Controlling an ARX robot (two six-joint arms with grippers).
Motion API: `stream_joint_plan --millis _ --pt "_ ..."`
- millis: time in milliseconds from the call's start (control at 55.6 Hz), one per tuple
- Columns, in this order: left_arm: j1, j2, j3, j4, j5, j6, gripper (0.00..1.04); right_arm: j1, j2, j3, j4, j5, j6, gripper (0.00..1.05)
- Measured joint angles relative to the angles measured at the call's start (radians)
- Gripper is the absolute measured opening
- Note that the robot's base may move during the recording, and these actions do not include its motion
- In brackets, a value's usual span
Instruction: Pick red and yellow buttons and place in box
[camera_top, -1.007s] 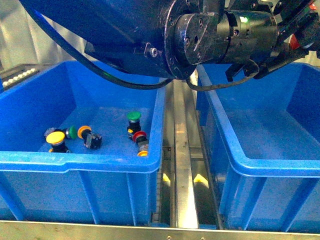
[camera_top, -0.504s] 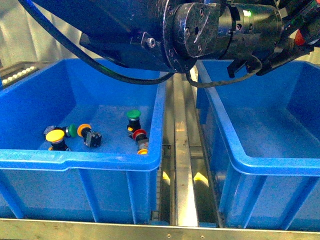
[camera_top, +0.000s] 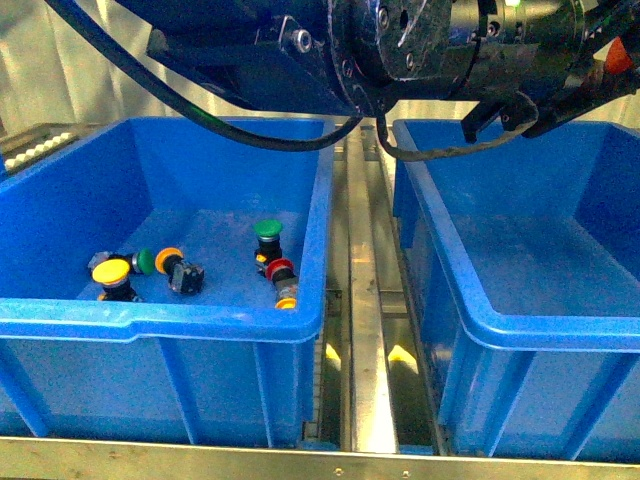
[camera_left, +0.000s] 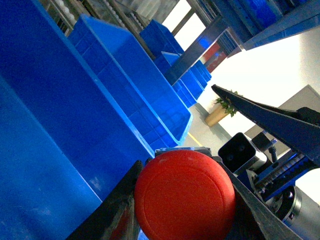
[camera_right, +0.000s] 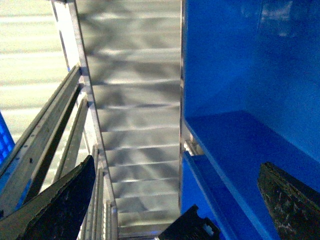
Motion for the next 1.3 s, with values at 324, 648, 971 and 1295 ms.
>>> stream_joint_plan --millis 324,648,971,1295 --pt "0.000 -0.017 -0.027 0.043 -0.019 -0.013 0.33 0.034 0.029 0.018 -0.006 0.023 -0.011 0.98" --pt "0.002 -0.014 -0.029 0.071 -0.019 -0.044 0.33 0.066 0.034 0.060 -0.024 0.036 -0.007 0.98" --pt "0.002 0.020 -0.028 0.070 -0.019 -0.062 0.33 0.072 0.054 0.092 -0.026 0.037 -0.006 0.98" --pt "-0.015 0.054 0.013 0.050 -0.025 -0.062 0.33 0.048 0.061 0.091 -0.028 0.027 -0.010 0.98"
